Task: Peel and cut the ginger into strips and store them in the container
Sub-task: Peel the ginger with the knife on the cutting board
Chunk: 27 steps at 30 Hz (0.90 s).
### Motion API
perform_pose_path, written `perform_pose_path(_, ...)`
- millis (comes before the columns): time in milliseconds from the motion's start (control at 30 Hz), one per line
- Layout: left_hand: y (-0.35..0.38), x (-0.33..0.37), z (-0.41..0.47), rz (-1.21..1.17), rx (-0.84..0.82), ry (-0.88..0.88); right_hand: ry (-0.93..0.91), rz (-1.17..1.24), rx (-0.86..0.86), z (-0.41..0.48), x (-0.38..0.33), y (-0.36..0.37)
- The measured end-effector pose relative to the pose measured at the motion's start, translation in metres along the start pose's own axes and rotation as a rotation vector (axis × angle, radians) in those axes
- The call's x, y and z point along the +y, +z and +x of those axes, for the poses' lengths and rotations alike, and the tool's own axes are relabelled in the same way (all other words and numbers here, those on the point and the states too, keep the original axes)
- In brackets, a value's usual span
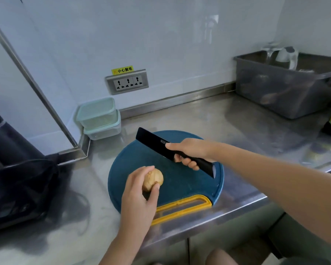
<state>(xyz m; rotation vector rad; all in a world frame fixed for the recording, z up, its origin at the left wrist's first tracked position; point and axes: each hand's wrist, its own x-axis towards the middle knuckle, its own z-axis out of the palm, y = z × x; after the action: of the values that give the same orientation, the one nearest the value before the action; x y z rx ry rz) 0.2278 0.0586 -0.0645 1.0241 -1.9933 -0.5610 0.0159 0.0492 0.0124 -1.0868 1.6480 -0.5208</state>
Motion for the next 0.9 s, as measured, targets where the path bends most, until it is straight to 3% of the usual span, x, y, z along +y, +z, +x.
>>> perform_pose_path(400,-0.006,-0.008,0.003,-0.009,-0.076,-0.050,-0.039,0.008,-0.159,-0.003,0.003,-0.021)
perform_pose_path(767,-0.004,-0.001,0.020,-0.115,-0.043,-0.078,-0.337,-0.248,0.093,-0.010,0.004,-0.016)
perform_pose_path(900,0.000,-0.002,0.023,-0.093,-0.035,-0.051,-0.367,-0.304,0.165,-0.007,0.003,-0.018)
